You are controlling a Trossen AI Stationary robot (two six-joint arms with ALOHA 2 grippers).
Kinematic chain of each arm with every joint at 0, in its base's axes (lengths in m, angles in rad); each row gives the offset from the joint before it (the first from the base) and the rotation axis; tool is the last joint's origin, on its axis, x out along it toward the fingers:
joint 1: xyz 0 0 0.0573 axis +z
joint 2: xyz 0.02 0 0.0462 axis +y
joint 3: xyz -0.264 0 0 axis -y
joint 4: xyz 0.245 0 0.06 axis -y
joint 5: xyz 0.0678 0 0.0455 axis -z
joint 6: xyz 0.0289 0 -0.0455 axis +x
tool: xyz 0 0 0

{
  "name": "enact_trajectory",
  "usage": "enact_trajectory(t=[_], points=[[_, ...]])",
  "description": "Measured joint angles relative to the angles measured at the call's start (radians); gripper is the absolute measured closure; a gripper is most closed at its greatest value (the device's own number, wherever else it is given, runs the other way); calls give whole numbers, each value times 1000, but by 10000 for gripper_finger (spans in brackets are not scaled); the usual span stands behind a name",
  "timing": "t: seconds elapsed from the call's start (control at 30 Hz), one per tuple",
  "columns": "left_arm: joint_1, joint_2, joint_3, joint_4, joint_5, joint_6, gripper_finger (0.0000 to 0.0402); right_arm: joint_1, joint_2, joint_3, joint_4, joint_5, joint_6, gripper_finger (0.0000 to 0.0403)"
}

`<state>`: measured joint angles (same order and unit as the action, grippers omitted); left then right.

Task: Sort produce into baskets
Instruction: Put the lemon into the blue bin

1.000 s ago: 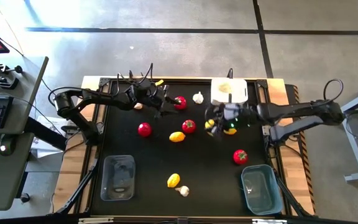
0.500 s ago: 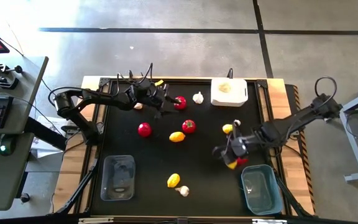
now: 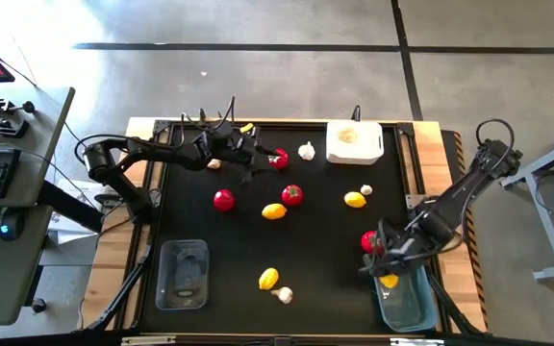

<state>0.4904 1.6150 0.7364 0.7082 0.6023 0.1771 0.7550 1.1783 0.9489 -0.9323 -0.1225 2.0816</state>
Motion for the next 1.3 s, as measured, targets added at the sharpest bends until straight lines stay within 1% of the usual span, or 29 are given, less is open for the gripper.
enact_trajectory(t=[0.1, 0.2, 0.47, 0.67, 0.87, 1.03, 1.17, 1.3], points=[[0, 0, 0, 1, -13, 17, 193, 49, 23, 0, -16, 2, 60, 221], [2, 0, 0, 2, -16, 16, 193, 81, 56, 0, -33, 1, 75, 221], [2, 0, 0, 7, -16, 10, 193, 92, 125, 0, -157, -1, 64, 221], [2, 0, 0, 24, -16, -17, 193, 109, 154, -1, -97, 14, 74, 221], [2, 0, 0, 49, -16, -27, 193, 123, 200, -55, 6, 14, 57, 221], [2, 0, 0, 47, -16, -27, 193, 123, 236, -75, 17, 11, 37, 221], [2, 0, 0, 46, -16, -27, 193, 123, 250, -82, 29, -10, 20, 220], [2, 0, 0, 46, -16, -41, 193, 123, 250, -82, 25, -14, 20, 204]])
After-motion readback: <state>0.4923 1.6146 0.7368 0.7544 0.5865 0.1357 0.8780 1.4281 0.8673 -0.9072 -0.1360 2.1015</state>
